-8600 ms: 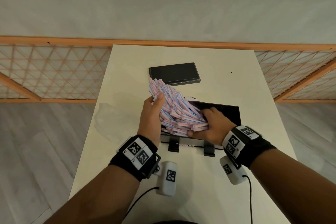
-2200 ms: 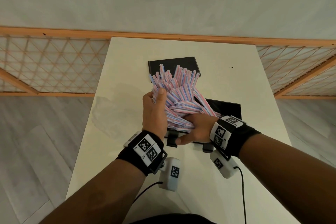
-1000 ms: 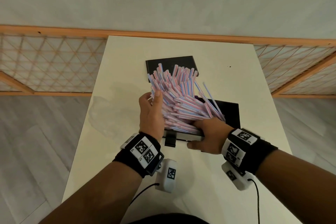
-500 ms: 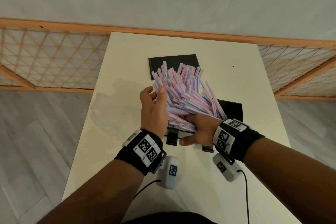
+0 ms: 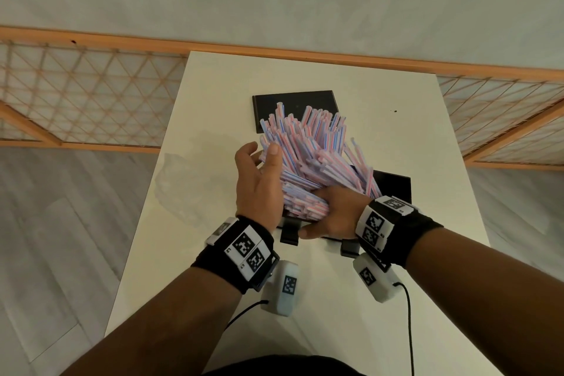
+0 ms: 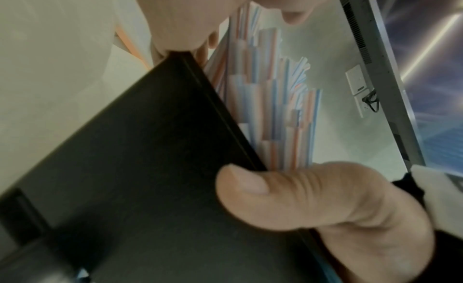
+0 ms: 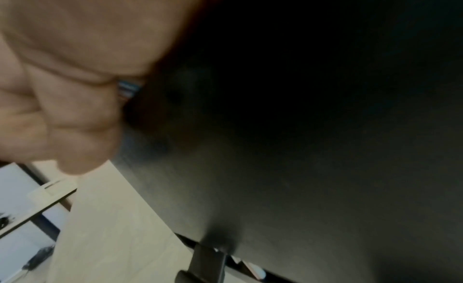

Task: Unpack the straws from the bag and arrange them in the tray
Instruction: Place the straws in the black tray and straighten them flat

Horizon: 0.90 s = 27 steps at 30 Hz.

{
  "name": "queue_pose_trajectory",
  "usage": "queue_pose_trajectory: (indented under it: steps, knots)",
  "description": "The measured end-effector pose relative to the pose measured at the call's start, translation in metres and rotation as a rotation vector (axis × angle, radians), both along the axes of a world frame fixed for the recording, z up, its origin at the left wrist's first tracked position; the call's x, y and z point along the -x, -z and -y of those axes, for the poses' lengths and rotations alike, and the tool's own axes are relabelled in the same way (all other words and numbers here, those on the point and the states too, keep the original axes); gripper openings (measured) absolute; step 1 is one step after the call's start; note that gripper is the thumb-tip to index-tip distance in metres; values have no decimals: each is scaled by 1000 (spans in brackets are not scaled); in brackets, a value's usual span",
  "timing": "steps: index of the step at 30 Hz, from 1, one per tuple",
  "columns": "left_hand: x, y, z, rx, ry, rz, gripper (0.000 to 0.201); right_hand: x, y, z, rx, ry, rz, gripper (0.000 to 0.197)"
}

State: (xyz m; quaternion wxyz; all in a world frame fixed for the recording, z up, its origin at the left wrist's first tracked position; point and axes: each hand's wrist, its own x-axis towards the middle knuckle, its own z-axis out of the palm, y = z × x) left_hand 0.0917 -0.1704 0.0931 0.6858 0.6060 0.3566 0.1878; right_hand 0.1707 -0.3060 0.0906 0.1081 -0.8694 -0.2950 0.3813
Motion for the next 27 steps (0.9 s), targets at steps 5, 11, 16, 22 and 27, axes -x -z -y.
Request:
queue_pose_trajectory:
  steps: [5,11,16,22,27]
  knots:
    - [1,4,-3,-133,131,-41,74,4,-7,3,15,-14,71,68]
    - [6,9,2,-95,180,-62,83,10,-5,14,48,0,185,73]
    - [5,7,-5,-23,194,-94,80,8,-18,44,-42,24,286,45]
    - [5,12,2,-24,222,-120,74,17,-2,44,-71,100,138,38]
    - [3,13,1,-31,190,-146,49,15,3,38,-39,56,44,44]
